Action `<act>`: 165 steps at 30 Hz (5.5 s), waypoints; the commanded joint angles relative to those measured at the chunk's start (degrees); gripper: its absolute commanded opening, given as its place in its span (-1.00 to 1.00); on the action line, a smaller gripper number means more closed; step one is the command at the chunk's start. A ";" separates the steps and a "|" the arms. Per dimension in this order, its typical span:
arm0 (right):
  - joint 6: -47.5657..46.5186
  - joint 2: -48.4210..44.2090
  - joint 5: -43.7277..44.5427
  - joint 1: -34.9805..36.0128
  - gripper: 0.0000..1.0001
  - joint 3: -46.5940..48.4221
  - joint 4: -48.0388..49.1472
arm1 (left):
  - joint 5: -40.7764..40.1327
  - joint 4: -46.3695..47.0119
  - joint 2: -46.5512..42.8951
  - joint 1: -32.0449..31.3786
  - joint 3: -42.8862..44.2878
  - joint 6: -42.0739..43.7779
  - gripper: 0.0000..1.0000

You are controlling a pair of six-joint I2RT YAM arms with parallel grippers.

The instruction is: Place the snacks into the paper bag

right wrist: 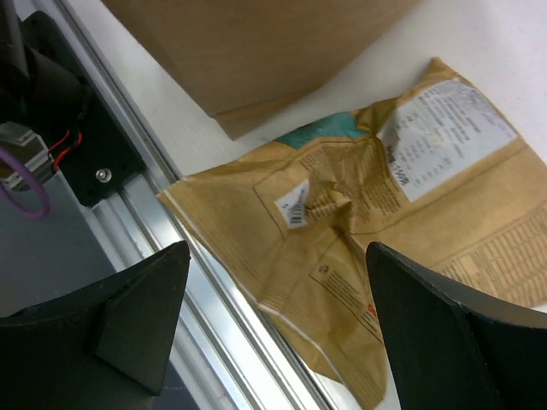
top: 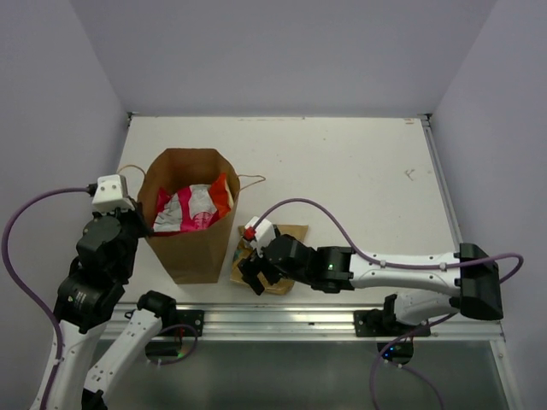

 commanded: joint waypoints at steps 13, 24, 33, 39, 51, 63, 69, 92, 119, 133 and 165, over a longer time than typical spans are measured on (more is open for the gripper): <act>2.49 10.38 -0.55 5.49 0.75 3.54 5.79 | -0.80 1.34 -0.68 -0.31 -0.31 -1.22 -1.00; 5.66 7.50 14.99 5.49 -1.00 4.50 -2.54 | -0.27 1.25 -1.47 -0.31 -0.13 -1.05 -1.00; -2.94 -7.29 27.13 5.67 -1.00 31.69 -27.41 | 0.35 1.43 -1.91 -0.40 -0.22 -0.78 -1.00; -17.53 1.67 29.42 5.58 -1.00 58.33 -29.11 | 0.43 1.52 -2.00 -0.31 -0.22 -0.70 -1.00; -40.84 25.86 18.79 5.67 -1.00 98.22 -11.81 | 1.05 1.69 -2.18 -0.31 -0.31 -0.43 -1.00; -31.27 26.73 7.11 4.35 -1.00 88.47 -1.68 | 0.96 1.43 -2.53 -0.31 -0.22 -0.61 -1.00; -23.71 27.08 2.97 2.86 -1.00 77.32 -0.45 | 0.79 0.90 -3.05 -0.31 0.13 -0.70 -1.00; 0.82 25.39 6.75 -9.53 -1.00 51.88 -6.33 | 0.26 0.02 -3.76 -0.31 0.66 -0.34 -1.00; -5.66 25.43 -9.33 -10.68 -0.06 55.75 -13.47 | -0.09 1.08 -2.18 -0.31 -0.31 0.18 -1.00; -5.87 10.32 7.35 -10.50 0.98 52.29 -18.55 | 0.17 0.46 -2.62 -0.31 0.31 -0.17 -1.00; 4.51 11.44 11.22 -11.21 -0.83 33.16 -10.55 | 7.72 6.78 -1.91 -0.31 -3.46 -1.40 -1.00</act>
